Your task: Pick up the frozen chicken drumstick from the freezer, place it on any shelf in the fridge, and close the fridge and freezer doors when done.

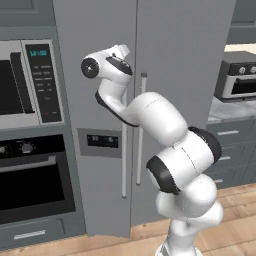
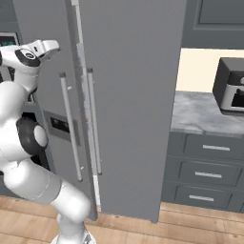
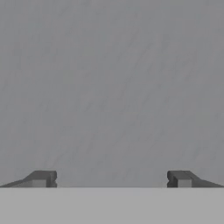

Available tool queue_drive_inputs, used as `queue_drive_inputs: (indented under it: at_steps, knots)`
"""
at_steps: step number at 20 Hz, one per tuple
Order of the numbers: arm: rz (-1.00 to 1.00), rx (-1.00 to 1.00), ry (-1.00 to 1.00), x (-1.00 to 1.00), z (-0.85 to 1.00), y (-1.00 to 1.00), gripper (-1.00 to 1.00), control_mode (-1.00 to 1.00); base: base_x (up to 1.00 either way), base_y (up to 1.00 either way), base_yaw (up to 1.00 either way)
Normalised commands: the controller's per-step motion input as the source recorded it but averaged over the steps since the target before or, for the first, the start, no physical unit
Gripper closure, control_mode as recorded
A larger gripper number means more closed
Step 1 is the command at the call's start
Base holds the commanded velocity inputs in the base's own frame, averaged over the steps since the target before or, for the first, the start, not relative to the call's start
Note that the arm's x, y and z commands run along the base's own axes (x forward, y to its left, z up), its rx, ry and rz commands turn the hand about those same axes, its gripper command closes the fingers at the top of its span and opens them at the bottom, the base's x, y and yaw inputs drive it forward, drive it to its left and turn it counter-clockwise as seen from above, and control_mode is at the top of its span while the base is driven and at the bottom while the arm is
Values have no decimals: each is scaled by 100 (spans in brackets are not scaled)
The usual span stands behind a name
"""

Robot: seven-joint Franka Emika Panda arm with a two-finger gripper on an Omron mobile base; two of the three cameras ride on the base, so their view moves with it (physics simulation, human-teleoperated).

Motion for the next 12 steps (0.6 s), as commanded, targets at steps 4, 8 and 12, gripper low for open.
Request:
queue_drive_inputs:
  at_steps: [4,8,12]
  knots:
    - [-8,0,0,52,0,-13,-100,-100,0,0,0]
    - [-9,0,0,52,0,-7,-100,-100,0,0,0]
    - [-11,0,0,40,0,-13,-100,-100,0,0,0]
